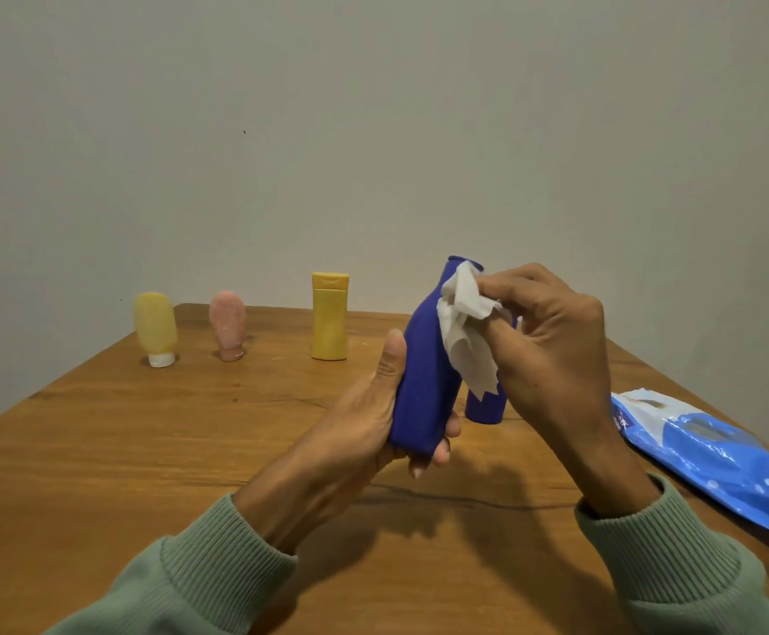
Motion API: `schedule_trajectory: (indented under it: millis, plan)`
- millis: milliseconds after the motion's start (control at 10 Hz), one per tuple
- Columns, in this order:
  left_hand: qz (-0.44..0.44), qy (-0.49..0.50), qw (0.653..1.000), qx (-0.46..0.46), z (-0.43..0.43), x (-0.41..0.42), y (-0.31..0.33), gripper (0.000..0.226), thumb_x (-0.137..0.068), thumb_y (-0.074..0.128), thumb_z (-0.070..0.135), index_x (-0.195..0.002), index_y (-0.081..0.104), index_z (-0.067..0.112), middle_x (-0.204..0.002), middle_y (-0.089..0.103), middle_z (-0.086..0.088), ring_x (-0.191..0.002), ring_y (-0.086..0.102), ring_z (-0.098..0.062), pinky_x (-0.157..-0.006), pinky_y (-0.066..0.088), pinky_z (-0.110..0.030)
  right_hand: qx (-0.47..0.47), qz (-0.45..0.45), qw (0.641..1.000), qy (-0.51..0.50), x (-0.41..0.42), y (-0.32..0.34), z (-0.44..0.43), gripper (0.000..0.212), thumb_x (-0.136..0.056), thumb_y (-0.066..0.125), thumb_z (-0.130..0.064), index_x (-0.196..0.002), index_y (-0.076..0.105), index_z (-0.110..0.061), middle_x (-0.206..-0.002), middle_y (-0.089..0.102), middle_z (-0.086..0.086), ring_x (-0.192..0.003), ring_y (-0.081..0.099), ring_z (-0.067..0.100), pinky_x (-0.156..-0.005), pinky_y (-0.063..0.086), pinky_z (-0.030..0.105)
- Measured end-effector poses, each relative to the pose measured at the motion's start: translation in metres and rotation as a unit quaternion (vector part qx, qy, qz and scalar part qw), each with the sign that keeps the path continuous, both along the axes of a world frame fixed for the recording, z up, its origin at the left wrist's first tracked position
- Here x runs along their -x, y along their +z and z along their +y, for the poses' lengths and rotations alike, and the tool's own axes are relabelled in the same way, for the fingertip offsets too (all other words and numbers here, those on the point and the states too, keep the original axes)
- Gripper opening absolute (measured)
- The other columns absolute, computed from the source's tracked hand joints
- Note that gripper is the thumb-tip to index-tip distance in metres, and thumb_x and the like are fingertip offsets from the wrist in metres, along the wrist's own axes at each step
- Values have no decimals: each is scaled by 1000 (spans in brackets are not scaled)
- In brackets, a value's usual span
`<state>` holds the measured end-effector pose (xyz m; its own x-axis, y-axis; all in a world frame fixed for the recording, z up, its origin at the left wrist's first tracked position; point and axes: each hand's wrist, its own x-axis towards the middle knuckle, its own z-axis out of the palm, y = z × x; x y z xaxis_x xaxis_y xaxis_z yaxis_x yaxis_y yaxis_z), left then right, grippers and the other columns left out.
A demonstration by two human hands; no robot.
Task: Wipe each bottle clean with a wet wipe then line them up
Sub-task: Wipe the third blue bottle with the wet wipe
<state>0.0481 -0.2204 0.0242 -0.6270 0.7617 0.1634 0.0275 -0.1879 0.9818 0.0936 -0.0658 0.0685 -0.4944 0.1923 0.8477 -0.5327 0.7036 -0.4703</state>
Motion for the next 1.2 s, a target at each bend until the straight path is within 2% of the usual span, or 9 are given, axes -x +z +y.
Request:
schedule_trajectory:
  millis: [100, 300, 400, 500, 600, 800, 900, 1000, 1200]
  plan:
    - [19, 3, 1000, 24, 0, 1, 0, 72, -81, 28, 70, -115, 55, 13, -82, 67, -12, -68, 64, -21, -56, 48, -29, 15, 18, 1000, -18, -1, 1, 1, 21, -85, 68, -15, -106, 67, -20, -93, 59, -14, -87, 56, -6, -66, 43, 5]
    - [8, 23, 999, -29, 1, 0, 1, 68, -86, 25, 68, -115, 54, 13, -82, 66, -12, -66, 63, -21, -53, 50, -26, -52, -37, 996, 63, -3, 1, -5, 28, -82, 69, -7, -102, 61, -25, -95, 55, -19, -95, 54, -9, -72, 43, 3]
    - [15, 21, 1000, -8, -1, 0, 2, 68, -85, 27, 67, -111, 56, 12, -84, 66, -13, -68, 63, -21, -54, 50, -26, -20, -6, 999, 36, -2, 1, -3, 25, -84, 69, -9, -102, 62, -24, -95, 57, -19, -93, 56, -7, -69, 44, 4]
    - [21, 15, 1000, 5, -3, -1, 1, 73, -76, 43, 79, -105, 61, 14, -89, 66, -10, -74, 65, -17, -58, 51, -22, 40, 30, 999, -1, -3, 5, 2, 16, -86, 66, -16, -102, 67, -21, -94, 61, -14, -88, 58, -2, -65, 45, 7]
    - [2, 3, 1000, -12, -2, -5, 1, 68, -75, 41, 71, -104, 59, 13, -87, 66, -5, -70, 67, -11, -58, 51, -18, 53, 20, 998, 16, -4, 8, 6, 19, -86, 65, -22, -104, 69, -18, -96, 63, -11, -88, 59, 1, -66, 46, 9]
    - [-33, -2, 999, -26, -2, -4, 3, 65, -89, 26, 64, -109, 56, 10, -87, 65, -5, -68, 66, -10, -56, 51, -17, 5, -60, 993, 106, -6, 9, 3, 27, -84, 66, -17, -91, 62, -42, -95, 63, -16, -92, 61, 7, -73, 53, 19]
    - [-36, -5, 999, -16, -1, -5, 3, 67, -82, 33, 68, -106, 59, 12, -85, 66, -4, -68, 66, -11, -55, 51, -18, 34, -44, 995, 79, -5, 9, 6, 21, -85, 66, -19, -94, 64, -38, -95, 64, -14, -90, 62, 8, -73, 55, 24]
    - [-34, -11, 999, -10, -1, -6, 2, 70, -73, 40, 74, -106, 59, 15, -86, 65, -4, -69, 65, -11, -56, 51, -18, 70, 3, 997, 45, -5, 8, 6, 17, -85, 64, -24, -101, 67, -26, -96, 65, -10, -89, 63, 9, -69, 54, 19]
    - [-80, -22, 996, -39, -1, -5, 4, 68, -87, 26, 67, -110, 55, 10, -84, 64, -3, -65, 65, -9, -53, 51, -18, 4, -45, 994, 96, -3, 6, 1, 22, -84, 66, -13, -99, 64, -30, -97, 63, -12, -93, 61, 6, -71, 50, 13]
